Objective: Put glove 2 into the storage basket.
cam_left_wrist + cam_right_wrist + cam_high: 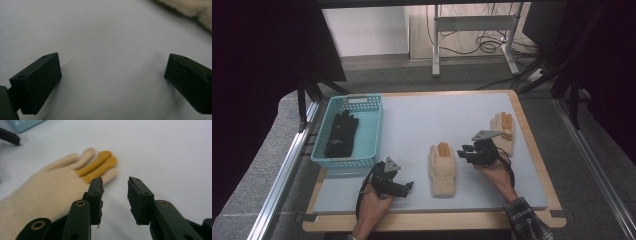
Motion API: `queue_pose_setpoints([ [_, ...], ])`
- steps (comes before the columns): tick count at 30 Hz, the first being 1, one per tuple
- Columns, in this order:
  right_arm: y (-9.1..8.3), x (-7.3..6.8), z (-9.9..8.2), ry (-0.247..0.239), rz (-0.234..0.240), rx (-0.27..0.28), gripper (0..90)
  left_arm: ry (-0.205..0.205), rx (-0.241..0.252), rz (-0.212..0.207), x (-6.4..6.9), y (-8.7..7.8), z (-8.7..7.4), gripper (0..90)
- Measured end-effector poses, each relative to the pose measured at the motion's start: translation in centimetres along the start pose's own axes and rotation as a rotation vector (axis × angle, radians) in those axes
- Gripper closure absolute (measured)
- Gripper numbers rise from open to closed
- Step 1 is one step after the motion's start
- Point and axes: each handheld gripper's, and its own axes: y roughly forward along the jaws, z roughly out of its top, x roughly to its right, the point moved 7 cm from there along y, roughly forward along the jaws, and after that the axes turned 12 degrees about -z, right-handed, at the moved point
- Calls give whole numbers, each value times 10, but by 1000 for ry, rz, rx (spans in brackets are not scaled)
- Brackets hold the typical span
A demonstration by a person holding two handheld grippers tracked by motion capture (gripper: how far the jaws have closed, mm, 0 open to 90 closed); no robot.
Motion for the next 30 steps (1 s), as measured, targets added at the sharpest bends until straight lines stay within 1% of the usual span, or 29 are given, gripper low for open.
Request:
queue_pose_setpoints([
  [2,-2,10,-2,13,-18,3,641,0,0,0,0,0,0,11],
  [3,-2,10,-2,13,-18,3,641,0,0,0,0,0,0,11],
  [4,-3,14,-2,20,-29,3,648,0,0,0,0,0,0,11],
  [5,-6,27,-4,31,-51,1,686,0,0,0,0,0,0,11],
  [6,-8,31,-5,35,-58,-2,699,2,-3,0,0,0,0,11],
  [9,-13,51,-8,51,-98,-9,734,2,-4,0,0,0,0,11],
  [13,-23,80,-11,85,-158,-9,746,1,-4,-1,0,0,0,11],
  [17,-34,110,-11,109,-225,7,743,1,-3,0,0,0,0,11],
  [19,-38,128,-12,112,-270,7,723,1,-4,-1,0,0,0,11],
  [20,-39,134,-12,113,-284,6,715,1,-4,-1,0,0,0,11],
  [22,-40,147,-13,130,-309,1,687,1,-4,-1,0,0,0,11],
  [23,-40,147,-13,130,-309,1,687,1,-4,-1,0,0,0,11],
  [24,-40,152,-14,141,-313,-1,666,1,-5,-1,0,0,0,11],
  [25,-37,160,-18,141,-324,-9,581,1,-5,-1,0,0,0,11],
  [26,-35,162,-19,141,-323,-16,541,1,-5,-1,0,0,0,11],
  [28,-29,165,-25,142,-322,-35,477,1,-5,-1,0,0,0,11],
  [30,-22,169,-31,147,-330,-44,445,1,-4,-1,0,0,0,11],
])
